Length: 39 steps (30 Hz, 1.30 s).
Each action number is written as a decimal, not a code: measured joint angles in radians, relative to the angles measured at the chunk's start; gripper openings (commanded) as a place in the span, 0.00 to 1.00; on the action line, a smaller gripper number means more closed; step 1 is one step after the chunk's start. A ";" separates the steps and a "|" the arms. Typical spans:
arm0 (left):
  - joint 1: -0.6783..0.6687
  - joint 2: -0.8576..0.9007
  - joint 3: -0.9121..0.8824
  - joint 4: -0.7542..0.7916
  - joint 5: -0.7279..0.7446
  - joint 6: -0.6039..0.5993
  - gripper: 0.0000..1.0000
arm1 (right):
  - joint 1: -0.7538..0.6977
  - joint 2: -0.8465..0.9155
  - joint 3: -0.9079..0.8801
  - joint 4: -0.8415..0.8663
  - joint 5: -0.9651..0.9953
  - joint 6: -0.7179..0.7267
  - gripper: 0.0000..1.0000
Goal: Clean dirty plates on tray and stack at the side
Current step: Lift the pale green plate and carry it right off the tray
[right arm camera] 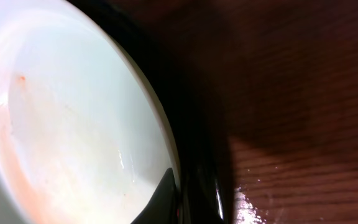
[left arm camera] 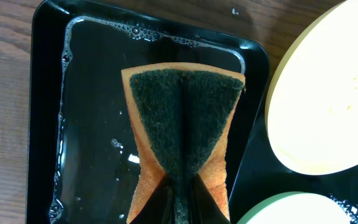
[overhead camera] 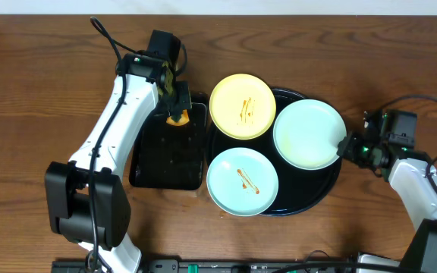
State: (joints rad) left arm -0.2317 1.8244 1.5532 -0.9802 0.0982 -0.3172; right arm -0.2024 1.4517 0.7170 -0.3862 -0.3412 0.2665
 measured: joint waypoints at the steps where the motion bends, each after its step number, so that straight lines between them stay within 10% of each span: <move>1: 0.000 0.000 0.000 0.000 0.000 0.000 0.07 | 0.000 -0.006 0.000 -0.008 0.002 -0.014 0.01; 16: 0.000 0.000 0.000 0.000 0.000 0.000 0.08 | 0.182 -0.030 0.251 -0.211 0.373 -0.216 0.01; 39: 0.000 0.000 0.000 0.000 0.000 0.000 0.08 | 0.722 -0.032 0.270 -0.003 1.236 -0.514 0.01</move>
State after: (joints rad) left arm -0.2317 1.8244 1.5532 -0.9802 0.0982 -0.3172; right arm 0.5198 1.4200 0.9874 -0.3893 0.8951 -0.2478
